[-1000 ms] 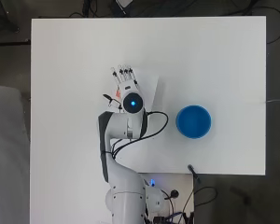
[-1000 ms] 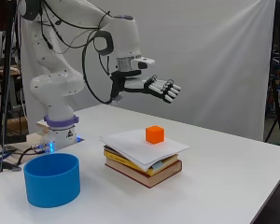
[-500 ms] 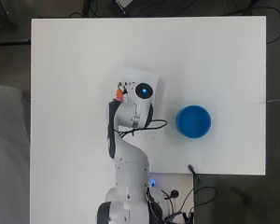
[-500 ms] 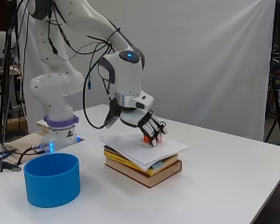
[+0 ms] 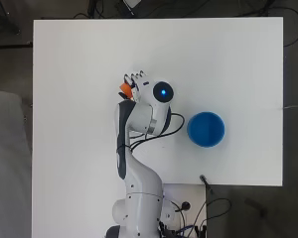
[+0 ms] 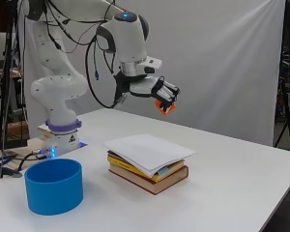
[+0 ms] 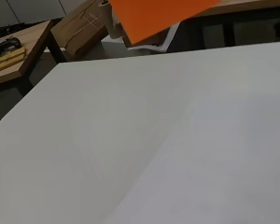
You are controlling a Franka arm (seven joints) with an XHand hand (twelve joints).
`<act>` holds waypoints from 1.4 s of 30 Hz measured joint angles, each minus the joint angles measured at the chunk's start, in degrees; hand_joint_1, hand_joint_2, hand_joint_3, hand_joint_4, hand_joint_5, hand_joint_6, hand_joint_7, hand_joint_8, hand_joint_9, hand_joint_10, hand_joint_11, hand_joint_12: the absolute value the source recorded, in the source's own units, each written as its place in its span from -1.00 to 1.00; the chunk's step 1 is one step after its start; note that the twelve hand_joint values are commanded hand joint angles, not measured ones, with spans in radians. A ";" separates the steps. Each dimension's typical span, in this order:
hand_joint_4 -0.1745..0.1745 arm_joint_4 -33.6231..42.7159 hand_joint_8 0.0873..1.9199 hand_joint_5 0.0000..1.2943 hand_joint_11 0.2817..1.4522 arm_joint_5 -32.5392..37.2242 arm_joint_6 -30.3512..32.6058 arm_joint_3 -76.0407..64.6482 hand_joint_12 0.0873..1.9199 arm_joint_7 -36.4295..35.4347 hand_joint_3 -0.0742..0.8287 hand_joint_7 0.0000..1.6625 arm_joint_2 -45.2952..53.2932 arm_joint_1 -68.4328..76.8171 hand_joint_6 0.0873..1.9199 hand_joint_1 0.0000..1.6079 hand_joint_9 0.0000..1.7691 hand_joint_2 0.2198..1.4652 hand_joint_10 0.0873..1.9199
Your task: Teleoperate dual arm-hand system to pick and place objects
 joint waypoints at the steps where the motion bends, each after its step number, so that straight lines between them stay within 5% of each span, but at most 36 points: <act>1: -0.81 1.43 0.74 -0.19 -0.41 -2.10 -0.64 -0.03 0.66 1.14 -0.84 -0.14 -0.90 -0.12 0.48 0.40 -0.03 0.78 0.92; 5: -1.00 7.54 0.68 -0.11 -0.29 -10.14 -1.06 -1.07 0.84 5.93 -0.84 -0.22 -3.58 -0.86 0.57 0.42 0.10 0.77 1.00; 7: 0.30 10.12 0.81 -0.03 -0.25 -12.34 -1.82 -3.08 0.87 7.02 -0.84 -0.19 -3.95 -1.40 0.53 0.19 0.13 0.73 1.00; 8: 0.65 10.86 0.85 -0.01 -0.24 -13.04 -2.16 -4.40 0.87 7.15 -0.84 -0.17 -4.27 -1.69 0.52 0.13 0.14 0.71 1.00; 11: 0.97 11.24 0.89 0.02 -0.23 -15.53 -2.80 -9.22 0.88 7.19 -0.84 -0.16 -5.62 -2.76 0.50 0.07 0.15 0.70 1.00; 15: 1.00 10.72 0.88 0.05 -0.30 -18.11 -2.95 -13.38 0.84 7.28 -0.84 -0.14 -7.06 -3.68 0.49 0.09 0.10 0.68 1.00; 17: -0.09 10.62 0.75 -0.07 -0.43 -17.62 -2.64 -15.34 0.69 6.14 -0.82 -0.11 -6.07 -3.96 0.49 0.30 0.00 0.72 0.96; 18: -0.35 10.58 0.69 -0.11 -0.47 -17.10 -2.40 -17.04 0.60 5.58 -0.82 -0.09 -4.96 -4.15 0.51 0.35 -0.03 0.73 0.91; 20: -0.52 10.61 0.62 -0.18 -0.54 -15.66 -1.58 -20.93 0.34 4.29 -0.83 -0.08 -1.68 -4.73 0.56 0.39 -0.09 0.74 0.75; 24: -0.34 10.29 0.48 -0.23 -0.48 -12.57 0.03 -26.53 -0.21 2.85 -0.84 -0.07 7.47 -6.12 0.68 0.38 -0.15 0.75 0.34; 31: -0.08 3.88 0.46 -0.22 -0.19 -13.14 1.96 -27.94 -0.90 4.57 -0.84 -0.14 7.03 -7.91 0.76 0.34 -0.18 0.78 0.08; 37: 0.09 -2.11 0.53 -0.23 -0.14 -15.75 2.55 -28.33 -1.00 5.71 -0.83 -0.19 1.65 -9.39 0.75 0.31 -0.22 0.80 0.05; 39: 0.69 -2.71 0.29 -0.18 -0.14 -16.40 2.54 -29.38 -1.00 5.55 -0.83 -0.29 1.35 -9.69 0.70 0.07 -0.23 0.81 0.03; 42: 0.97 -2.60 0.14 -0.17 -0.15 -16.42 2.56 -31.43 -1.00 4.41 -0.84 -0.33 2.66 -9.91 0.68 -0.05 -0.23 0.81 0.02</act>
